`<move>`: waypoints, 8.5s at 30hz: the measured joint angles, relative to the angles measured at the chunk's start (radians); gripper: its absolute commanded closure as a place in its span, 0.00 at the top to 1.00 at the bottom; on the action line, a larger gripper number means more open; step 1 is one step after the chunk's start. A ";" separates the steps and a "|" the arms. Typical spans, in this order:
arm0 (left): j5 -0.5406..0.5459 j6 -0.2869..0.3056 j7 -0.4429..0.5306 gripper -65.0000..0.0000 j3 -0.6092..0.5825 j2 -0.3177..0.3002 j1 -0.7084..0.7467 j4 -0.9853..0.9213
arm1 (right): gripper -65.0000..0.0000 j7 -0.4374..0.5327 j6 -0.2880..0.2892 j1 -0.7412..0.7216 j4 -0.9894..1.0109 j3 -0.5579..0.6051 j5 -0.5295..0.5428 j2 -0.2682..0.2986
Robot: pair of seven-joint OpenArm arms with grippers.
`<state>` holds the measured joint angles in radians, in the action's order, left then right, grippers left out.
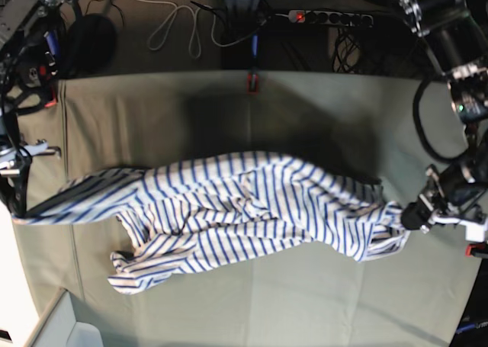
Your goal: Layout the t-shirt on the table in an organized manner, then fold the t-shirt properly
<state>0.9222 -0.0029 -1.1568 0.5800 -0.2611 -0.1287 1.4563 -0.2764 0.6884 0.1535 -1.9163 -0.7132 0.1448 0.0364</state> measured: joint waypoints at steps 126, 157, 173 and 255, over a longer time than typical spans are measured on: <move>-0.313 -0.008 0.257 0.00 -0.025 0.193 0.131 -0.084 | 0.00 0.003 0.001 0.113 0.010 -0.043 0.000 -0.039; -0.312 -0.010 0.250 0.06 0.060 0.120 0.037 -0.031 | 0.00 0.003 0.001 0.111 0.011 -0.043 0.000 -0.039; -0.306 -0.005 0.266 0.57 0.098 0.143 0.203 0.106 | 0.00 0.003 0.000 0.114 0.011 -0.043 0.000 -0.039; -0.297 -0.006 0.516 0.00 -0.478 0.046 -1.150 -0.724 | 0.00 -0.004 -0.058 -1.440 1.203 0.409 -0.098 0.369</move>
<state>0.6254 -0.0090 -0.6407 0.1024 -0.2150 -1.2785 0.7322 -0.2806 0.6300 -1.2869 -0.7132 -0.3046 0.0467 0.4053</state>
